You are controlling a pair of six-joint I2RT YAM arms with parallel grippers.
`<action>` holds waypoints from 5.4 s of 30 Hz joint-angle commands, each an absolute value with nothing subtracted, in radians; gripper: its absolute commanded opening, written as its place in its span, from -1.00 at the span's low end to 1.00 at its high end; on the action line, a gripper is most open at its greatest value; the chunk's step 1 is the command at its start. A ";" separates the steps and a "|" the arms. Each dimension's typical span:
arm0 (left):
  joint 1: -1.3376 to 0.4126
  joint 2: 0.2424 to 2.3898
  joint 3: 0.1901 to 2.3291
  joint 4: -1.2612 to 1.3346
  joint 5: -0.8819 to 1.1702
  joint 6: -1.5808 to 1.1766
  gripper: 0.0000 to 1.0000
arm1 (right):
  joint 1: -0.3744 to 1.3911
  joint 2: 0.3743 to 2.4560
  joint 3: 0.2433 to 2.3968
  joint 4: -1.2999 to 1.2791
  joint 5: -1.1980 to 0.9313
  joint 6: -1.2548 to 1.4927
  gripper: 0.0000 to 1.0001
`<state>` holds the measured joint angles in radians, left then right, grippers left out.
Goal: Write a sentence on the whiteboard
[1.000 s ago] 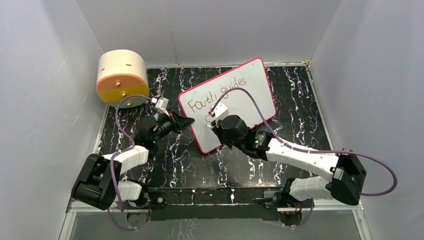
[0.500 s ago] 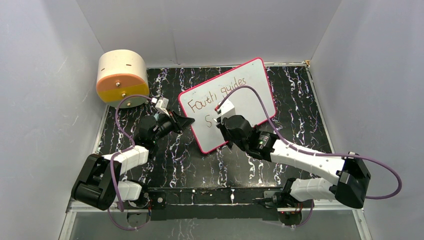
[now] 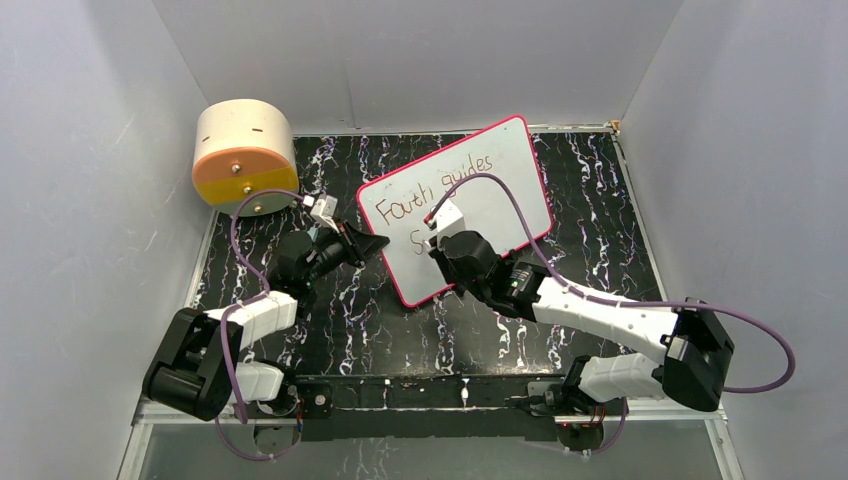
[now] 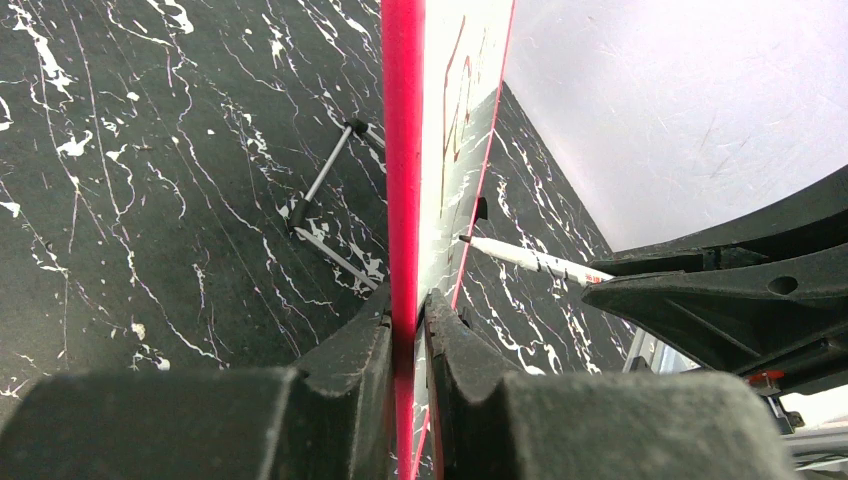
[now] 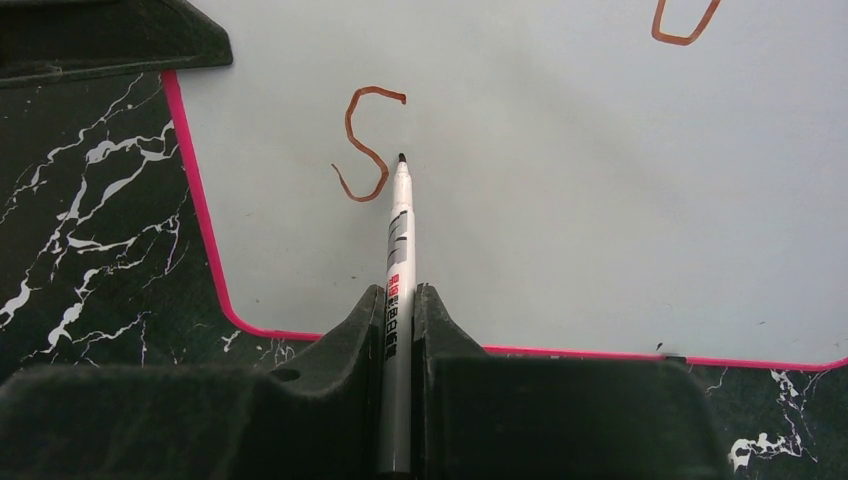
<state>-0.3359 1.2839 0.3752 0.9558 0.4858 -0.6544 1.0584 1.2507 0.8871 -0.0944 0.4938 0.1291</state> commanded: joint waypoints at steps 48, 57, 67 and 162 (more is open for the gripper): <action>-0.344 1.267 0.390 0.896 0.471 -0.623 -1.00 | 1.006 1.243 0.920 0.039 0.485 0.094 -1.00; -0.344 1.267 0.390 0.894 0.469 -0.621 -1.00 | 0.997 1.263 0.922 0.002 0.482 0.105 -1.00; -0.344 1.269 0.393 0.894 0.470 -0.623 -1.00 | 0.997 1.244 0.904 -0.112 0.423 0.132 -1.00; -0.347 1.264 0.402 0.873 0.469 -0.619 -1.00 | 0.904 1.199 0.854 -0.009 0.477 0.112 -1.00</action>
<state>-0.3378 1.2736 0.3828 0.9165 0.4747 -0.6510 0.9161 1.2163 0.8562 -0.0921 0.4549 0.1261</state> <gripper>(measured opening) 0.119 0.183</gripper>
